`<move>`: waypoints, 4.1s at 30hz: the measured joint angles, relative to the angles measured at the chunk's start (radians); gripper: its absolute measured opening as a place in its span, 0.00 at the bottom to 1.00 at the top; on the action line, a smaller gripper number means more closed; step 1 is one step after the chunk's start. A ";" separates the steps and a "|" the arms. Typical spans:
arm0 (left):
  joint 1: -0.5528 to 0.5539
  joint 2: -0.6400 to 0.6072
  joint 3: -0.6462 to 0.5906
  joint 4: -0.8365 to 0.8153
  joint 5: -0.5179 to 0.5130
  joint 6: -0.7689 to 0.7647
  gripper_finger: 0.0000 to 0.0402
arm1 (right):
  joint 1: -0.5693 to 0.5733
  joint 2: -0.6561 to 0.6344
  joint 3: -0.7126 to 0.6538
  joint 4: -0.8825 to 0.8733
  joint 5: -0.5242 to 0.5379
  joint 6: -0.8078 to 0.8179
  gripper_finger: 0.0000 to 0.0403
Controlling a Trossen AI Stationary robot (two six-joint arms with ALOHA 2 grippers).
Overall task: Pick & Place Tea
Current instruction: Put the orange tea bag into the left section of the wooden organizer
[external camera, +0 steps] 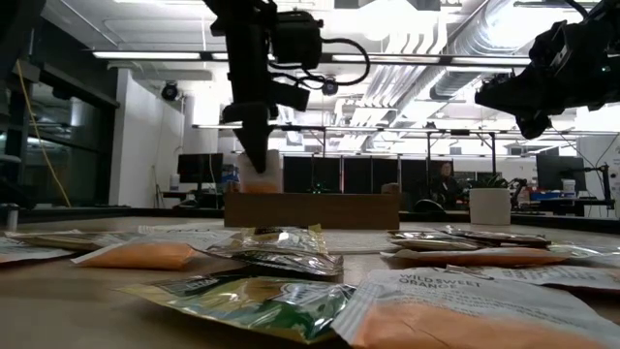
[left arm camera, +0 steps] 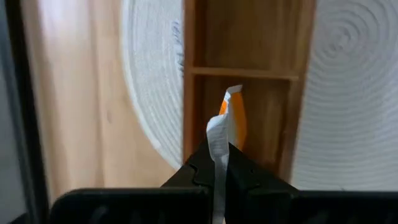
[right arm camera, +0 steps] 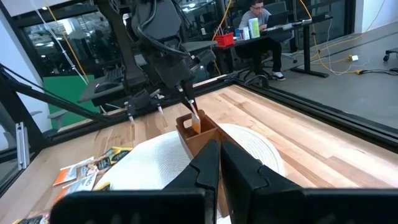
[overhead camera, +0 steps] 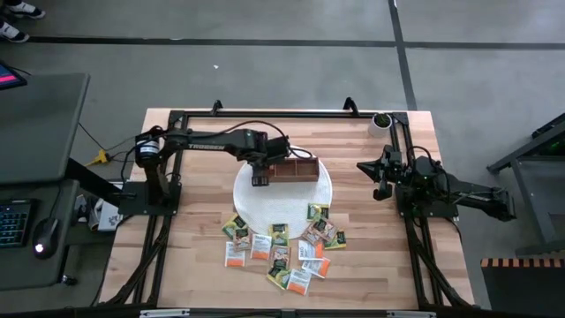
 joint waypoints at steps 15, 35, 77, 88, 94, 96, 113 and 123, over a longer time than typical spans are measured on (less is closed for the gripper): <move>0.000 0.026 0.001 0.016 0.018 0.013 0.00 | 0.000 0.000 0.000 0.001 0.000 0.000 0.03; 0.000 0.046 0.000 0.020 0.013 0.035 0.20 | 0.000 0.000 0.000 0.001 0.000 0.000 0.03; -0.221 -0.171 -0.030 -0.093 0.508 -0.198 0.47 | 0.000 0.000 0.000 0.001 0.000 0.000 0.03; -0.347 -0.170 -0.213 0.133 0.610 -0.220 0.47 | 0.000 0.000 0.000 0.001 0.000 0.000 0.03; -0.386 -0.169 -0.289 0.236 0.629 -0.222 0.47 | 0.000 0.000 0.000 0.001 0.000 0.000 0.03; -0.396 -0.169 -0.313 0.269 0.628 -0.226 0.49 | 0.000 0.000 0.000 0.001 0.000 0.000 0.03; -0.393 -0.094 -0.387 0.424 0.618 -0.369 0.71 | 0.000 0.000 0.000 0.001 0.000 0.000 0.03; -0.395 -0.068 -0.388 0.460 0.578 -0.431 0.71 | 0.000 0.000 0.000 0.000 0.000 0.000 0.03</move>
